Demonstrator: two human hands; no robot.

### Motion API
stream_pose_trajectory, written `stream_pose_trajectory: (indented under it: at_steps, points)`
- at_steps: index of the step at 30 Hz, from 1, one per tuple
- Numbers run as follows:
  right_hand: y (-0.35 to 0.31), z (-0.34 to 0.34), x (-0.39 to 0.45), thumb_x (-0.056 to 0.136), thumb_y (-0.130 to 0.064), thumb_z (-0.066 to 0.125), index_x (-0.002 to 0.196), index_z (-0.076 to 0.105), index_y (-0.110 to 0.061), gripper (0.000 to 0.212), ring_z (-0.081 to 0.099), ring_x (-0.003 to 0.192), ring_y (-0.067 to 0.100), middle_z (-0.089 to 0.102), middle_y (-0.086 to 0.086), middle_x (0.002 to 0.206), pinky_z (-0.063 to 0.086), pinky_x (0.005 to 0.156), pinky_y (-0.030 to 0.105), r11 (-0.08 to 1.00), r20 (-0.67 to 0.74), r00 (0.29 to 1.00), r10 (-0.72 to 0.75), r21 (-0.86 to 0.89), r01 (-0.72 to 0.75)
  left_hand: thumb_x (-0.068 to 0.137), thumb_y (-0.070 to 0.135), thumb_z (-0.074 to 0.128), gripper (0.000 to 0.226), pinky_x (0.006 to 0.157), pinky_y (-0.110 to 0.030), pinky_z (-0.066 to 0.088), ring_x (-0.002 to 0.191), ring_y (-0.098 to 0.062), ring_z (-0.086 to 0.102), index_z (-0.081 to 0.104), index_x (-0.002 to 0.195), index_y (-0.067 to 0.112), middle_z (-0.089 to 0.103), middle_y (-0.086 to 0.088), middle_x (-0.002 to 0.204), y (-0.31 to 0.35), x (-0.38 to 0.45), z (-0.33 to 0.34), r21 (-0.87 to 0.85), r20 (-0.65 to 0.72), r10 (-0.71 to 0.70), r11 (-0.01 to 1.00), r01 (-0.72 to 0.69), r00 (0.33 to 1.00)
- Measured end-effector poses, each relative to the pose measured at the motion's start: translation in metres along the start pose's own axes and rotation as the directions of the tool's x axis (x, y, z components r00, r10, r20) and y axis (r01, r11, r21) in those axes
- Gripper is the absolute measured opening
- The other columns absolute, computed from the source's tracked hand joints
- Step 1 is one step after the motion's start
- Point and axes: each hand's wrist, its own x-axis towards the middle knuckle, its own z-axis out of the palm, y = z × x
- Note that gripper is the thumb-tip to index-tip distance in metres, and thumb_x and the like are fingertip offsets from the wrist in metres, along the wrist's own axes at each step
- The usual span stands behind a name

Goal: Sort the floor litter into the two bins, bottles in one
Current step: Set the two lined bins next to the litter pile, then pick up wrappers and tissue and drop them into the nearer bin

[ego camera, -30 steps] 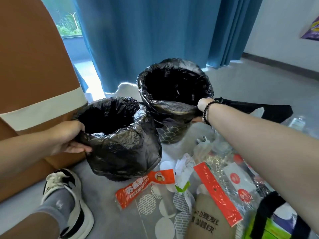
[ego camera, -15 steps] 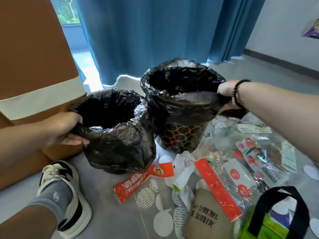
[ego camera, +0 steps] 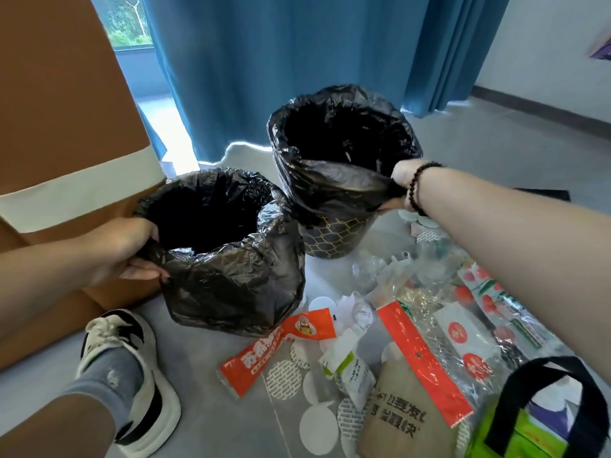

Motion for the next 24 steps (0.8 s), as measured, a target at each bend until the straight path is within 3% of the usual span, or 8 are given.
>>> stream_pose_trajectory:
  at_steps: [6,13,15,17,19,20,22,24]
  points:
    - [-0.011,0.022,0.005,0.103,-0.003,0.022,0.142,0.028,0.005,0.040,0.027,0.141,0.030,0.028,0.017,0.152,0.016,0.112,0.034,0.973,0.003,0.997,0.072,0.221,-0.071,0.093,0.009,0.037,0.013,0.029,-0.021,0.045,0.024,-0.015,0.051,0.046,0.084,0.007,0.056,-0.007,0.036,-0.002,0.002,-0.004,-0.030,0.027,-0.018,0.999,0.019,0.999]
    - [0.010,0.009,-0.007,0.101,-0.001,0.025,0.138,0.036,0.007,0.039,0.035,0.136,0.031,0.036,0.019,0.147,0.029,0.105,0.032,0.900,-0.016,0.995,0.096,0.429,-0.080,0.095,0.009,0.037,0.017,0.028,-0.022,0.044,0.022,-0.015,0.048,0.044,0.080,0.009,0.055,-0.007,0.037,-0.001,0.005,-0.002,-0.035,0.008,-0.033,0.999,0.033,0.999]
    - [0.015,0.020,0.002,0.100,-0.006,0.035,0.133,0.043,0.008,0.038,0.040,0.131,0.035,0.042,0.023,0.142,0.032,0.105,0.038,0.806,-0.013,0.992,0.123,0.585,-0.092,0.095,0.008,0.037,0.015,0.027,-0.023,0.044,0.034,-0.023,0.053,0.045,0.081,0.008,0.055,-0.015,0.059,-0.003,0.008,-0.003,-0.043,-0.015,-0.041,0.998,0.040,0.999]
    - [0.015,0.028,-0.003,0.091,-0.032,0.052,0.137,0.042,0.003,0.058,0.040,0.131,0.035,0.041,0.020,0.143,0.033,0.108,0.040,0.574,0.013,0.977,0.211,0.808,-0.135,0.094,0.005,0.038,0.016,0.026,-0.024,0.043,0.050,-0.028,0.051,0.045,0.080,0.008,0.050,-0.016,0.073,-0.007,0.010,-0.006,-0.034,-0.035,-0.047,0.998,0.046,0.998]
    - [0.008,0.042,-0.027,0.075,-0.050,0.061,0.137,0.040,-0.006,0.079,0.035,0.132,0.030,0.034,0.015,0.145,0.031,0.109,0.042,0.353,-0.098,0.883,0.460,0.932,-0.081,0.094,0.003,0.038,0.017,0.027,-0.026,0.044,0.046,-0.027,0.052,0.046,0.079,0.007,0.051,-0.016,0.072,-0.010,0.012,-0.009,-0.005,-0.044,-0.042,0.999,0.042,0.998]
    - [0.000,0.051,-0.044,0.076,-0.043,0.063,0.131,0.042,-0.007,0.069,0.036,0.130,0.028,0.036,0.013,0.140,0.032,0.107,0.041,0.386,-0.304,0.782,0.544,0.918,0.088,0.093,0.003,0.038,0.017,0.027,-0.026,0.045,0.041,-0.026,0.052,0.047,0.079,0.006,0.051,-0.015,0.070,-0.011,0.013,-0.010,0.005,-0.044,-0.033,0.999,0.033,0.998]
    - [-0.020,0.069,-0.085,0.076,-0.018,0.060,0.114,0.052,-0.006,0.040,0.043,0.117,0.025,0.046,0.011,0.122,0.035,0.099,0.035,0.545,-0.731,0.519,0.443,0.679,0.491,0.094,0.002,0.039,0.017,0.028,-0.026,0.046,0.044,-0.028,0.052,0.047,0.079,0.005,0.050,-0.015,0.069,-0.012,0.011,-0.013,0.005,-0.050,-0.024,1.000,0.024,0.998]
    - [-0.043,0.096,-0.114,0.070,-0.003,0.056,0.094,0.057,-0.004,0.024,0.048,0.098,0.025,0.051,0.009,0.100,0.040,0.089,0.035,0.517,-0.881,0.429,0.200,0.467,0.717,0.094,0.002,0.039,0.018,0.027,-0.025,0.044,0.043,-0.029,0.054,0.048,0.079,0.005,0.049,-0.014,0.069,-0.010,0.009,-0.013,-0.020,-0.048,-0.020,1.000,0.019,0.999]
